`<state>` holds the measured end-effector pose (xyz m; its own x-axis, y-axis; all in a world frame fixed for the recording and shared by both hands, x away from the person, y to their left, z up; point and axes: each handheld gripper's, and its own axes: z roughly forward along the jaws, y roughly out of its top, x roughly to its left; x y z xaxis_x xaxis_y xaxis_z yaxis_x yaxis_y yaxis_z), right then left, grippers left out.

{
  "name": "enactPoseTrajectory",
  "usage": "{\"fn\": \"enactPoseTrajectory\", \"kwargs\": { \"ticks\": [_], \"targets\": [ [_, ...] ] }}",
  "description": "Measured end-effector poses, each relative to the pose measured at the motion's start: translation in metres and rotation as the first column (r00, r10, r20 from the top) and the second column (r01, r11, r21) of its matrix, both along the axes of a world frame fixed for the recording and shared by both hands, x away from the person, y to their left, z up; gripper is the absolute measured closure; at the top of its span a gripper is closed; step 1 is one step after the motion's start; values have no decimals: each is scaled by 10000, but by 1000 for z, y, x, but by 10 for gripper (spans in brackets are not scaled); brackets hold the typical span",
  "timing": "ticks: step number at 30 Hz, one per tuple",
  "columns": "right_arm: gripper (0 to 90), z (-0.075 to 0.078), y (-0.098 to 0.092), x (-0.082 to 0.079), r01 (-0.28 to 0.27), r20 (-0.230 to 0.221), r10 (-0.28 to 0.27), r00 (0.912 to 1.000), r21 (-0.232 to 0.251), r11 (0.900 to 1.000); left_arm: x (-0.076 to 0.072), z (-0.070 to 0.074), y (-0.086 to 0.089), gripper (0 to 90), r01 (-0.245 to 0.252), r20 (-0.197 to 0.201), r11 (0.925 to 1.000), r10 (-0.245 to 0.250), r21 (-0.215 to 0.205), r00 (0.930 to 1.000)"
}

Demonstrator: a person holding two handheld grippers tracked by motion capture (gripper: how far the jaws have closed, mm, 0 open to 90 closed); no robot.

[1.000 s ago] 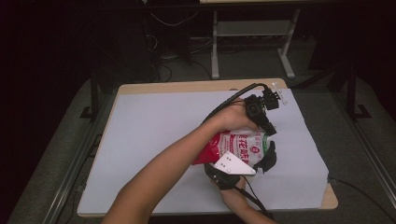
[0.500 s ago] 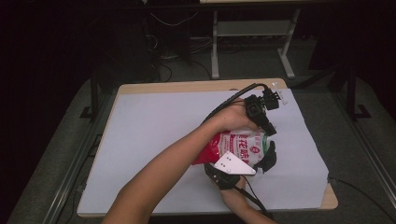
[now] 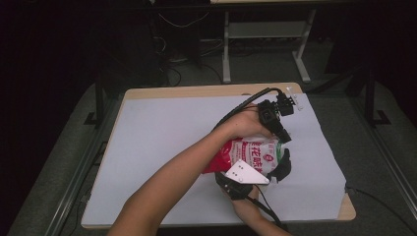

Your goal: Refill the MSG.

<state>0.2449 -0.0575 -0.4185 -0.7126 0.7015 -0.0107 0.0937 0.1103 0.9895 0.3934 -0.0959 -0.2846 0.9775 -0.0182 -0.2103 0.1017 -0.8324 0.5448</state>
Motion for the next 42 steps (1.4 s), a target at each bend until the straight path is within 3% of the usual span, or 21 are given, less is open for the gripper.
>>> {"fn": "enactPoseTrajectory", "kwargs": {
  "ticks": [42],
  "targets": [
    [900, 0, 2, -1, -127, -6, 127, 9999, 83, 9999, 1, -3, 2, 898, -164, -5, 9997, 164, 157, 9999]
  ]
}}
